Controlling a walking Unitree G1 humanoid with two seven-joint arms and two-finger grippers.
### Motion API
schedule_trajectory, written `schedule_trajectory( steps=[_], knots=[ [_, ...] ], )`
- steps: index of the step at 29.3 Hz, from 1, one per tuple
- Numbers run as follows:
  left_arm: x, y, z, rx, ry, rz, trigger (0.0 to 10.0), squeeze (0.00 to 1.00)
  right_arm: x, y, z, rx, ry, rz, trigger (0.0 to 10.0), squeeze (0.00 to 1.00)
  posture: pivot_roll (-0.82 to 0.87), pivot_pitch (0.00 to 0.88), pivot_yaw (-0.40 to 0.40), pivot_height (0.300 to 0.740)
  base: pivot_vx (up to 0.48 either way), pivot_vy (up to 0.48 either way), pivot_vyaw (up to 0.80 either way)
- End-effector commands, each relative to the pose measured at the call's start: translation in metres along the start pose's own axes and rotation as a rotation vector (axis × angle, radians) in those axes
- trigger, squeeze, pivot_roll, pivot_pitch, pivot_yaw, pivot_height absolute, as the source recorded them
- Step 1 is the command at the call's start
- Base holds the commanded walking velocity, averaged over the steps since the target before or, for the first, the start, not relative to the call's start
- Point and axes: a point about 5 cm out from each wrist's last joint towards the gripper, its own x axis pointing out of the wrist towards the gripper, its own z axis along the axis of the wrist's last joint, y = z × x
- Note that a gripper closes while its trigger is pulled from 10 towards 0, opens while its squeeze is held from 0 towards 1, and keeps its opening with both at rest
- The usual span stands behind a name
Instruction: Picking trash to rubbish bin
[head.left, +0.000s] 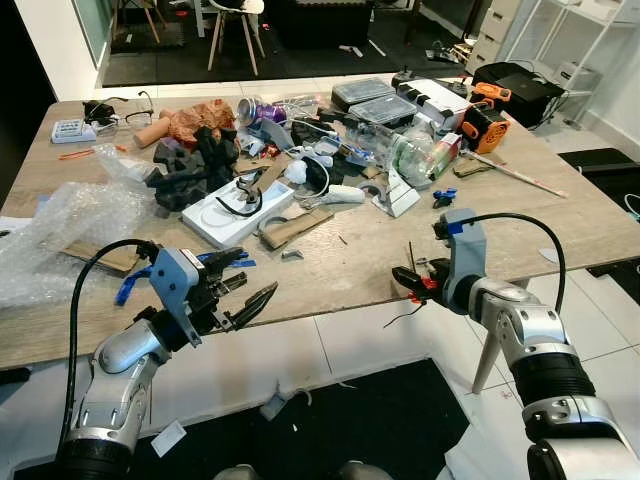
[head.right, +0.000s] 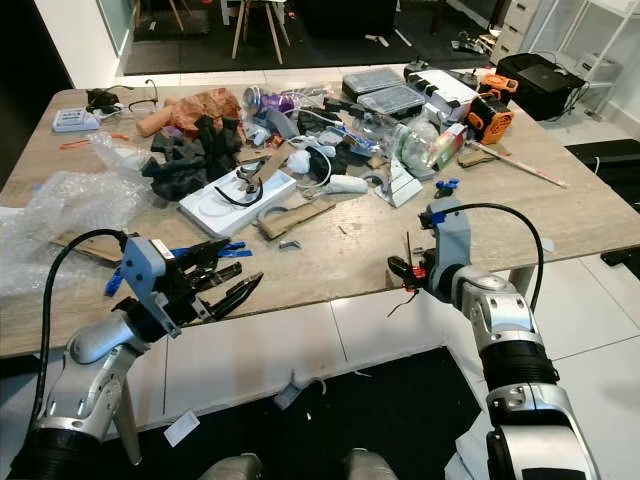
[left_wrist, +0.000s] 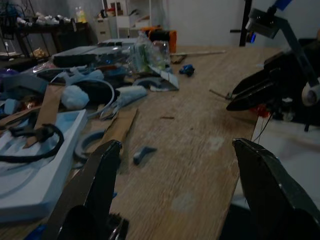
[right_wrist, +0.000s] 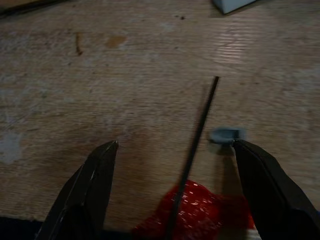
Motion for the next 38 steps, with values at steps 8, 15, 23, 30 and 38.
schedule_trajectory(
  steps=[8, 15, 23, 30, 38],
  knots=[
    [-0.003, -0.003, -0.008, -0.003, 0.049, -0.021, 10.0, 0.00, 0.002, 0.013, -0.010, -0.005, 0.057, 0.054, 10.0, 0.00, 0.03, 0.000, -0.047, 0.740, 0.000, 0.000, 0.00],
    [-0.003, -0.003, -0.009, -0.004, 0.055, -0.024, 10.0, 0.00, 0.004, 0.018, -0.018, -0.024, 0.126, 0.072, 10.0, 0.00, 0.03, 0.000, -0.047, 0.740, 0.000, 0.000, 0.00],
    [-0.005, -0.004, -0.012, -0.008, 0.063, -0.027, 10.0, 0.00, 0.001, 0.016, -0.028, -0.105, 0.233, 0.057, 10.0, 0.00, 0.03, 0.000, -0.047, 0.740, 0.000, 0.000, 0.00],
    [-0.005, -0.004, -0.013, -0.011, 0.063, -0.028, 10.0, 0.00, 0.000, 0.009, -0.029, -0.067, 0.235, 0.027, 10.0, 0.00, 0.03, 0.000, -0.046, 0.740, 0.000, 0.000, 0.00],
    [-0.005, -0.004, -0.014, -0.014, 0.062, -0.032, 10.0, 0.00, -0.002, 0.010, -0.030, -0.033, 0.230, 0.044, 0.0, 0.00, 0.03, 0.000, -0.046, 0.740, 0.000, 0.000, 0.00]
  ],
)
